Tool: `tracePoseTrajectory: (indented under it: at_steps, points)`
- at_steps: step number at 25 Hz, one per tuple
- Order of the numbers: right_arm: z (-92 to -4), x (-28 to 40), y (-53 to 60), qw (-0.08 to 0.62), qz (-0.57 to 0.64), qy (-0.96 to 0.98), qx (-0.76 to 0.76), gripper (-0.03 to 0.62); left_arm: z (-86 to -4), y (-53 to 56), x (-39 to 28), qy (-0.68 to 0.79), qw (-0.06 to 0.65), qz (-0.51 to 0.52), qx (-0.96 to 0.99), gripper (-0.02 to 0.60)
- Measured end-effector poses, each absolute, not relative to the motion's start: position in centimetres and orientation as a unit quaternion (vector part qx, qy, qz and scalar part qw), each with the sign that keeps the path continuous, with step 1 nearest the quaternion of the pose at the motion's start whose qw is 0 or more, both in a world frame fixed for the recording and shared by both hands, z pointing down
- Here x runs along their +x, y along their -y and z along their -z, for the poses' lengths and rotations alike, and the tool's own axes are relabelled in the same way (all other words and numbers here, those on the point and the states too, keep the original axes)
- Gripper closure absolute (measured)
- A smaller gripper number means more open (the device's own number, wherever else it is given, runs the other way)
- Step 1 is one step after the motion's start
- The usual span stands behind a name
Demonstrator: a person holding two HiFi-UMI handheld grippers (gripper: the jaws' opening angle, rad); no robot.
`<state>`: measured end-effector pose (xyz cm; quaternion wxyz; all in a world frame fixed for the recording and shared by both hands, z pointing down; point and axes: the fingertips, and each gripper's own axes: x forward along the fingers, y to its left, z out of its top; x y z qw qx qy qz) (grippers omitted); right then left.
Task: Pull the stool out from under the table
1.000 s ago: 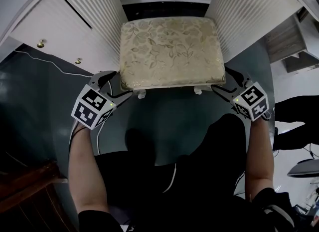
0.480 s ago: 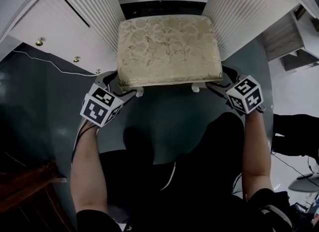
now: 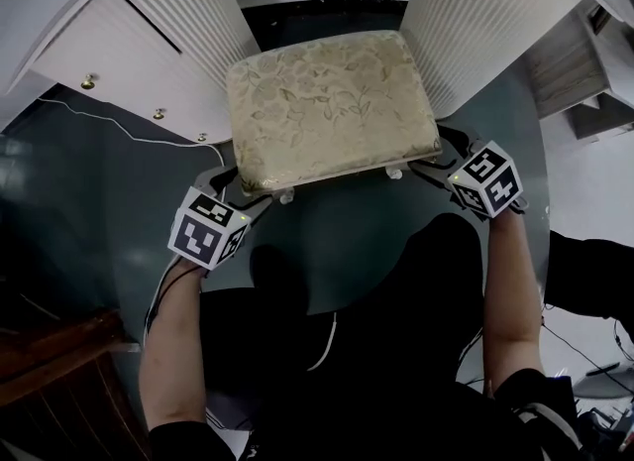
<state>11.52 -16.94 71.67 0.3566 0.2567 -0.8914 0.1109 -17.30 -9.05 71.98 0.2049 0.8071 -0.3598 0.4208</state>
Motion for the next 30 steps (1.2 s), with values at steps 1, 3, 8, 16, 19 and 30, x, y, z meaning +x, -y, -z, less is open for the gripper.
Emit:
tracePoseTrajectory:
  at_steps: [1, 3, 8, 16, 19, 30]
  points:
    - [-71.7, 11.5, 16.9, 0.356, -0.108, 0.893, 0.253, 0.235, -72.0, 8.6, -17.3, 0.366, 0.208, -0.423, 0.803, 0.272]
    - [-71.6, 11.5, 16.8, 0.355, -0.103, 0.896, 0.245, 0.235, -71.9, 7.7, -17.1, 0.377, 0.213, -0.422, 0.797, 0.276]
    - [-71.6, 11.5, 16.5, 0.349, -0.106, 0.902, 0.231, 0.246, -71.7, 5.4, -16.6, 0.381, 0.23, -0.419, 0.792, 0.285]
    - [-71.7, 11.4, 12.9, 0.373, -0.114, 0.89, 0.238, 0.274, -71.8, 2.6, -17.4, 0.37, 0.236, -0.435, 0.787, 0.296]
    - [-71.6, 11.1, 9.9, 0.381, -0.119, 0.888, 0.229, 0.303, -71.9, 1.7, -18.5, 0.359, 0.232, -0.452, 0.783, 0.287]
    - [-69.1, 13.2, 4.1, 0.4, -0.115, 0.895, 0.158, 0.342, -70.4, -0.5, -19.8, 0.277, 0.207, -0.499, 0.794, 0.314]
